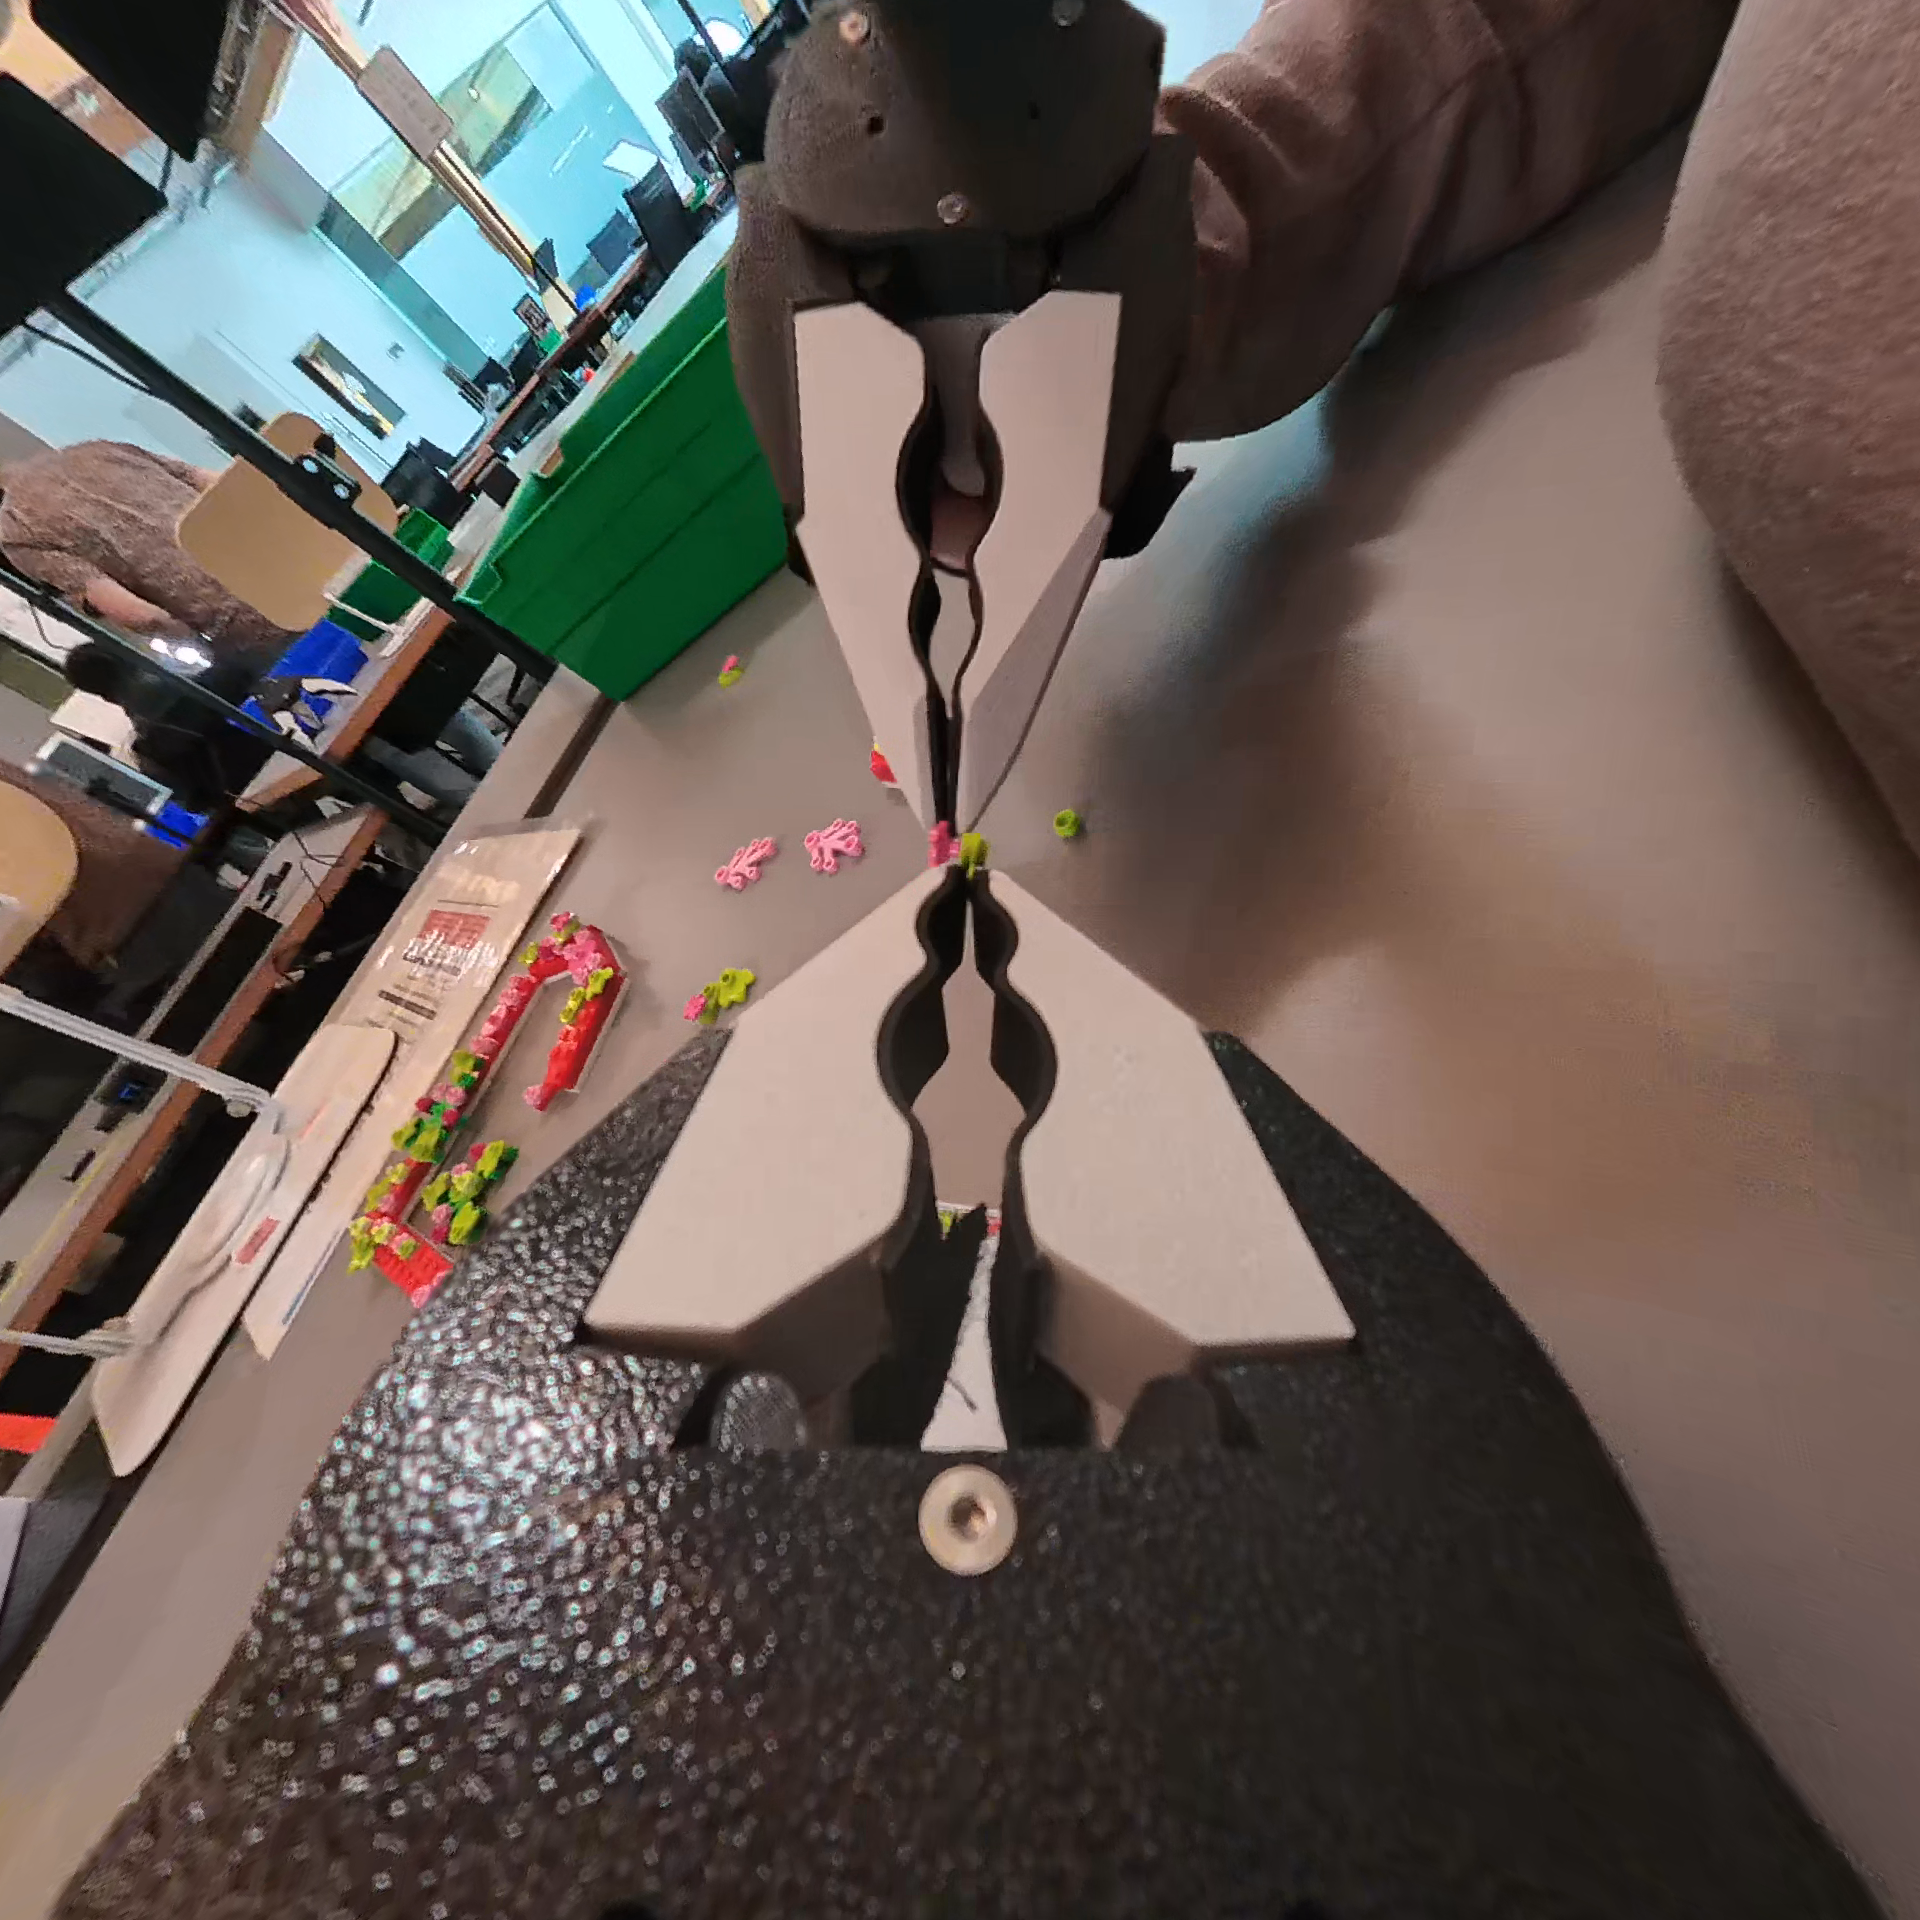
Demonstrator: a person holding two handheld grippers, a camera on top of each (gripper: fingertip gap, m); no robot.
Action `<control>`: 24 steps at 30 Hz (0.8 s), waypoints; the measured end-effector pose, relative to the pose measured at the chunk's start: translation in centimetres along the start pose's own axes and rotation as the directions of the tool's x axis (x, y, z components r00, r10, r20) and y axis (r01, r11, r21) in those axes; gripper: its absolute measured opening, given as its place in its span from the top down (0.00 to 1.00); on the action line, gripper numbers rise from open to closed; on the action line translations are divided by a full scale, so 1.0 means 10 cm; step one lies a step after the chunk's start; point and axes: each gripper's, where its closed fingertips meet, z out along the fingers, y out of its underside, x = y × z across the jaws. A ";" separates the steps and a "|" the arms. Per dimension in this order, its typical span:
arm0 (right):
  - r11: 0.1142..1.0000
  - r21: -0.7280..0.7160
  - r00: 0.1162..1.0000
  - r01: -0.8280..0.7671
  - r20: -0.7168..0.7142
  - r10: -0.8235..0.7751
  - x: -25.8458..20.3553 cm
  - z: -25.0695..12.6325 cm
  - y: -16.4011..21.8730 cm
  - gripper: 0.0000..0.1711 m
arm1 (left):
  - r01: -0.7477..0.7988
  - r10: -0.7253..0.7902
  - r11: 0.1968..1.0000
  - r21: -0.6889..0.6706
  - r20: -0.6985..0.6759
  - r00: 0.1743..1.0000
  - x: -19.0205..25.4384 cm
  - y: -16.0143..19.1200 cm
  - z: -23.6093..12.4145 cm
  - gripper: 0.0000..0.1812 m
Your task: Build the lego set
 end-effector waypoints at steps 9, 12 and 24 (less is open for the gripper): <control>0.998 0.031 0.998 0.060 -0.009 -0.059 -0.02 -0.03 -0.08 1.00 | -0.027 0.027 1.000 0.001 -0.017 0.999 0.04 0.00 0.00 1.00; 0.996 0.011 0.996 0.088 -0.003 -0.088 -0.06 -0.01 -0.06 1.00 | -0.025 0.025 1.000 0.003 -0.025 0.999 0.05 -0.01 0.01 1.00; 0.974 -0.062 0.975 0.220 0.049 -0.217 -0.18 0.02 0.03 1.00 | -0.014 0.011 0.999 -0.040 -0.079 0.997 0.14 0.06 0.04 1.00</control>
